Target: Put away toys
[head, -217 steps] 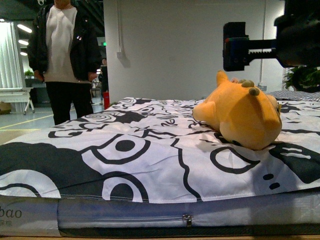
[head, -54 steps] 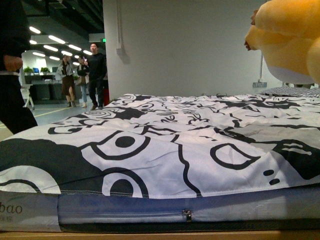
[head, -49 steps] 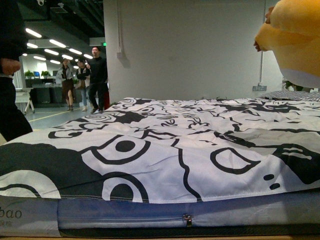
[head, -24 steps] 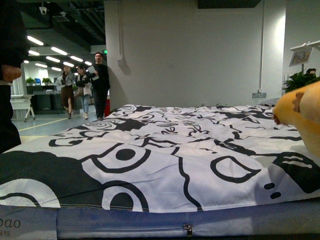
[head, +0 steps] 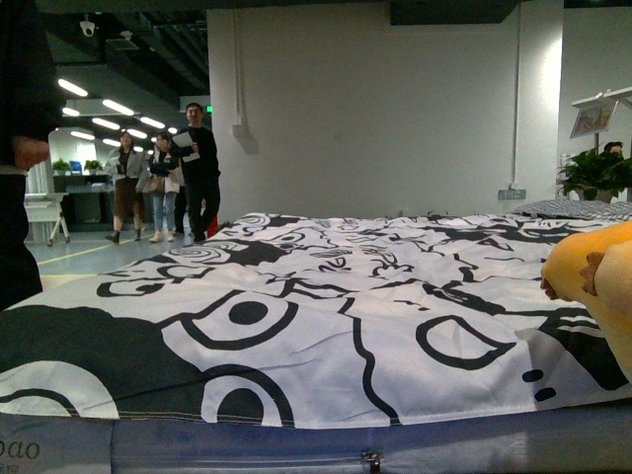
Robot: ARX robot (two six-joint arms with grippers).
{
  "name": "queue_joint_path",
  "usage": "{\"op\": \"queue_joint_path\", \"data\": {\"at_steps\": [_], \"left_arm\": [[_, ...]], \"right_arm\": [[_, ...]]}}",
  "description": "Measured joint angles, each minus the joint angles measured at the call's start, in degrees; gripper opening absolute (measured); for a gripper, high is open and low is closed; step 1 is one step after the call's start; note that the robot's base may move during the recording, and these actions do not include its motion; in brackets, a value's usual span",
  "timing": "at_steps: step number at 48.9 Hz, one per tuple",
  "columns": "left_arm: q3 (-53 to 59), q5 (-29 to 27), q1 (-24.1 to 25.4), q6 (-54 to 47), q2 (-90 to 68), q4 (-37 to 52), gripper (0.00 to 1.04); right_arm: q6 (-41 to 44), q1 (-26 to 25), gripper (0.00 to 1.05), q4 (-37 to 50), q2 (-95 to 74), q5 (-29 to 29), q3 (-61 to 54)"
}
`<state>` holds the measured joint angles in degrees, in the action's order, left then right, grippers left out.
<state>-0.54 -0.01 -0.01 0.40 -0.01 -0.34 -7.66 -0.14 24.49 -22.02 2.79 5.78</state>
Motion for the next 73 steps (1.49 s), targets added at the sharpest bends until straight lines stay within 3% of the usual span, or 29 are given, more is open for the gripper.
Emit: {"op": "queue_joint_path", "data": {"at_steps": [73], "left_arm": [[0.0, 0.1, 0.0, 0.0, 0.0, 0.0, 0.99]], "right_arm": [[0.2, 0.2, 0.2, 0.0, 0.3, 0.0, 0.0]]}}
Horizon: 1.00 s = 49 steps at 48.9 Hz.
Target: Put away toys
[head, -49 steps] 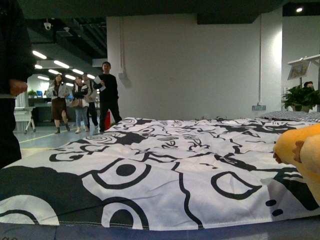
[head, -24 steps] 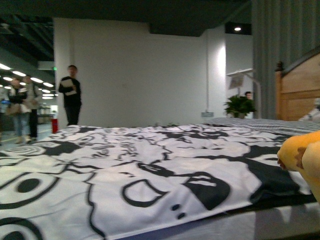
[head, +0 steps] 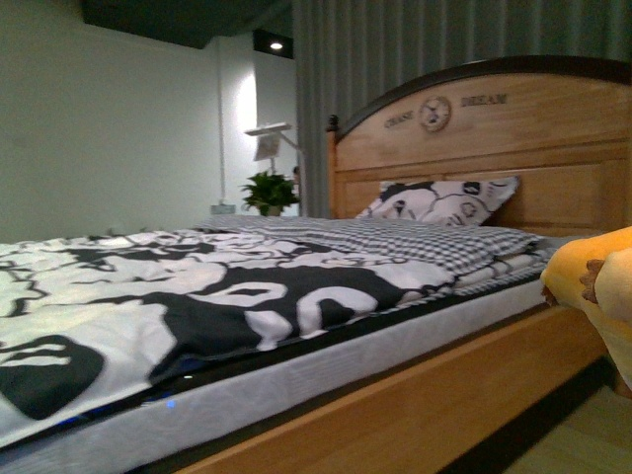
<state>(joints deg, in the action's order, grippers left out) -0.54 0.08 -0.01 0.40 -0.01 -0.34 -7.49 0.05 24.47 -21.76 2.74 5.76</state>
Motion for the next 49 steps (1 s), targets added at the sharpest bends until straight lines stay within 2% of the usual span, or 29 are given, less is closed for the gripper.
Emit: {"op": "queue_joint_path", "data": {"at_steps": [49], "left_arm": [[0.0, 0.1, 0.0, 0.0, 0.0, 0.0, 0.99]], "right_arm": [[0.0, 0.0, 0.2, 0.0, 0.0, 0.0, 0.0]]}}
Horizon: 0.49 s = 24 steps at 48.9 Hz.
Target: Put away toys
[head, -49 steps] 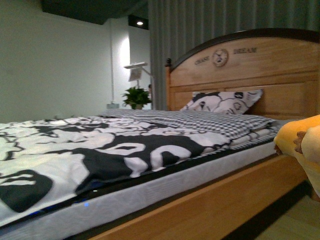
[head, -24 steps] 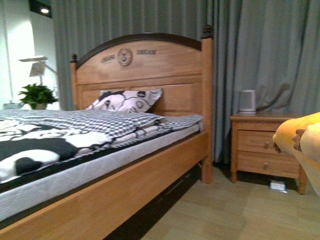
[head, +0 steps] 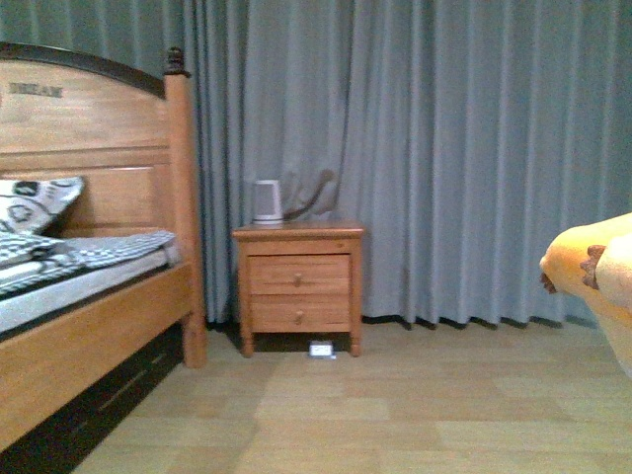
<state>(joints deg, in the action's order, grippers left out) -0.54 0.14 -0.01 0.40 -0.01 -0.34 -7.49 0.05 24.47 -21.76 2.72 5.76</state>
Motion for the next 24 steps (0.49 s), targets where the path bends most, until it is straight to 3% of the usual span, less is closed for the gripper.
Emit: {"op": "queue_joint_path", "data": {"at_steps": [24], "left_arm": [[0.0, -0.2, 0.0, 0.0, 0.0, 0.0, 0.99]], "right_arm": [[0.0, 0.0, 0.2, 0.0, 0.2, 0.0, 0.0]]}}
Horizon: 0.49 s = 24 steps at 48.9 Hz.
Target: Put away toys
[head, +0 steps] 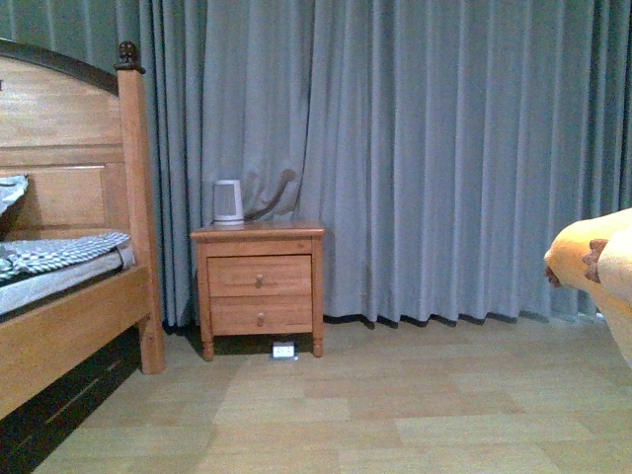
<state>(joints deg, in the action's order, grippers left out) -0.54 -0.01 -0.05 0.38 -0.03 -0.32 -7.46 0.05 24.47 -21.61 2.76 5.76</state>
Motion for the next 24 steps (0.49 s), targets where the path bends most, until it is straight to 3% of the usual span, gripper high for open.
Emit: {"op": "queue_joint_path", "data": {"at_steps": [24], "left_arm": [[0.0, 0.0, 0.0, 0.0, 0.0, 0.0, 0.99]], "right_arm": [[0.0, 0.0, 0.2, 0.0, 0.0, 0.0, 0.0]]}}
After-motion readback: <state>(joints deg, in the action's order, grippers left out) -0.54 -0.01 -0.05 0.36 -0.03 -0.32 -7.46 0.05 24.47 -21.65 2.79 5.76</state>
